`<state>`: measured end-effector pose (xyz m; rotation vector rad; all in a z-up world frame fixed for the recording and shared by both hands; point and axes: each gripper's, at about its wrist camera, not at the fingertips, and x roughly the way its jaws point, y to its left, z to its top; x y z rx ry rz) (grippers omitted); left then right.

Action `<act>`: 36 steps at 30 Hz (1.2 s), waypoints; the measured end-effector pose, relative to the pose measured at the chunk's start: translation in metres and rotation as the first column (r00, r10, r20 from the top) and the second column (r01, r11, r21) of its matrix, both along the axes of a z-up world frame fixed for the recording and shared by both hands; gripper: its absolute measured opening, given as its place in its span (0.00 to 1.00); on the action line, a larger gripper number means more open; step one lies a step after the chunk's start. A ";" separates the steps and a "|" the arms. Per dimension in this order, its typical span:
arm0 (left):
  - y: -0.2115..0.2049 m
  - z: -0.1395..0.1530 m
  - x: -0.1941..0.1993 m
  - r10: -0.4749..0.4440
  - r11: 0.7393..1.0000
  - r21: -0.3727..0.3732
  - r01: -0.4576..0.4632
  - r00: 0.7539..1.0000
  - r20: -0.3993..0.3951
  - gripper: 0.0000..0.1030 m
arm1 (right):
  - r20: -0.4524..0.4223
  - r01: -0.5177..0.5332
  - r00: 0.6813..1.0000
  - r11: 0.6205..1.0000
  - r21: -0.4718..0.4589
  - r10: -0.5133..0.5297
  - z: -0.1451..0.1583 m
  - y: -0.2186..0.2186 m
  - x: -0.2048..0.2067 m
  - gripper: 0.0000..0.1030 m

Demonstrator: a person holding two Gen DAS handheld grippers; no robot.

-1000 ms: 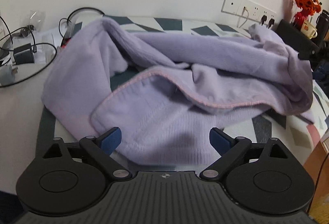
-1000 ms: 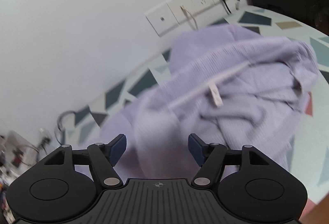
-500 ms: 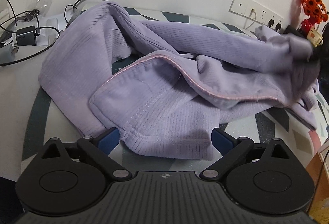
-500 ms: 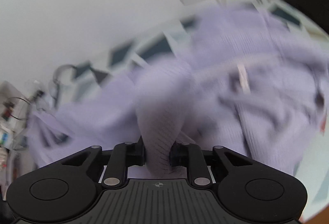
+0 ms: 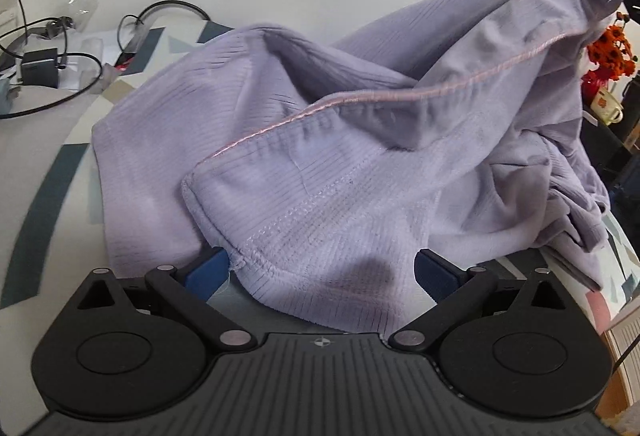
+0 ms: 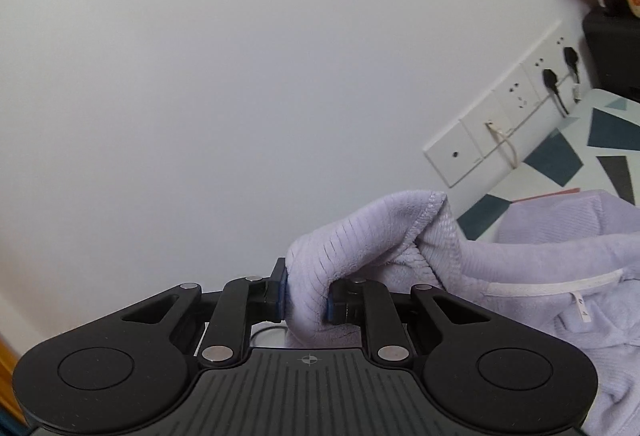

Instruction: Fold clothes

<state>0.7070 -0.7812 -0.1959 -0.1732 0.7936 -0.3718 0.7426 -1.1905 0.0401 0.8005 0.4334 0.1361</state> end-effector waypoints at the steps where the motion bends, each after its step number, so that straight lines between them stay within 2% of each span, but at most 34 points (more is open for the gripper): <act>1: -0.001 -0.002 0.001 0.004 1.000 -0.012 -0.004 1.000 0.000 0.96 | -0.007 -0.003 1.000 1.000 -0.007 0.003 -0.001 0.000 0.000 0.15; 2: 0.000 -0.003 0.002 0.019 1.000 -0.021 -0.019 1.000 -0.008 0.81 | -0.010 -0.007 1.000 1.000 -0.017 0.007 -0.002 0.002 -0.001 0.15; 3: 0.000 -0.005 0.005 0.040 0.999 -0.006 -0.040 0.999 -0.029 0.45 | -0.012 -0.010 1.000 0.999 -0.034 0.010 -0.002 0.004 -0.001 0.15; 4: 0.000 -0.007 0.010 0.073 0.997 0.032 -0.071 0.996 -0.059 0.24 | -0.013 -0.014 1.000 0.999 -0.051 0.013 -0.002 0.006 -0.001 0.15; 5: 0.003 -0.008 0.013 0.103 0.994 0.046 -0.099 0.992 -0.077 0.16 | -0.010 -0.016 1.000 0.997 -0.075 0.015 0.000 0.009 0.000 0.15; 7: 0.013 -0.003 0.012 0.135 0.990 -0.021 -0.137 0.988 -0.075 0.13 | -0.004 -0.021 1.000 0.995 -0.101 0.020 0.004 0.010 0.005 0.15; 10: 0.017 0.012 0.005 0.182 0.983 -0.013 -0.182 0.983 0.001 0.09 | -0.003 -0.051 0.999 0.991 -0.126 0.051 0.009 0.007 0.020 0.15; 13: 0.023 0.036 -0.006 0.262 0.965 -0.006 -0.263 0.961 0.086 0.08 | 0.008 -0.105 0.994 0.982 -0.154 0.107 0.015 0.006 0.041 0.15; 15: 0.029 0.056 -0.012 0.350 0.936 -0.008 -0.353 0.926 0.138 0.08 | 0.018 -0.144 0.989 0.978 -0.148 0.148 0.017 0.004 0.061 0.15; 18: 0.037 0.085 -0.022 0.470 0.878 -0.014 -0.478 0.856 0.217 0.08 | 0.016 -0.198 0.979 0.975 -0.098 0.201 0.014 0.002 0.107 0.15; 20: 0.037 0.102 -0.024 0.510 0.844 0.019 -0.536 0.813 0.282 0.08 | 0.023 -0.236 0.971 0.967 -0.101 0.239 0.012 0.010 0.143 0.15; 23: 0.033 0.107 -0.022 0.552 0.807 0.049 -0.589 0.780 0.295 0.08 | 0.040 -0.261 0.963 0.961 -0.085 0.265 -0.003 0.026 0.195 0.15; 24: 0.029 0.105 -0.019 0.558 0.800 0.064 -0.597 0.779 0.286 0.09 | 0.031 -0.263 0.963 0.960 -0.095 0.267 -0.014 0.035 0.209 0.16; 26: 0.020 0.097 -0.011 0.570 0.787 0.098 -0.609 0.778 0.264 0.13 | 0.011 -0.263 0.964 0.958 -0.114 0.266 -0.036 0.052 0.236 0.25; 27: 0.015 0.090 -0.005 0.570 0.784 0.126 -0.608 0.786 0.240 0.24 | -0.017 -0.248 0.969 0.961 -0.120 0.248 -0.050 0.058 0.244 0.36; 28: 0.010 0.082 0.000 0.571 0.782 0.152 -0.604 0.793 0.214 0.37 | -0.044 -0.230 0.973 0.965 -0.128 0.226 -0.064 0.064 0.251 0.54; 29: 0.005 0.074 0.001 0.571 0.783 0.172 -0.597 0.801 0.182 0.68 | -0.064 -0.200 0.979 0.969 -0.144 0.193 -0.076 0.067 0.253 0.62; 30: 0.001 0.066 0.002 0.571 0.786 0.187 -0.590 0.808 0.148 0.78 | -0.083 -0.172 0.984 0.972 -0.160 0.160 -0.089 0.069 0.254 0.67; 32: -0.003 0.053 0.003 0.550 0.812 0.180 -0.555 0.831 0.081 0.78 | -0.114 -0.147 0.985 0.972 -0.182 0.128 -0.108 0.063 0.249 0.66; 36: -0.012 0.036 0.009 0.463 0.873 0.187 -0.451 0.886 -0.023 0.79 | -0.201 -0.109 0.976 0.983 -0.147 0.078 -0.133 0.025 0.225 0.66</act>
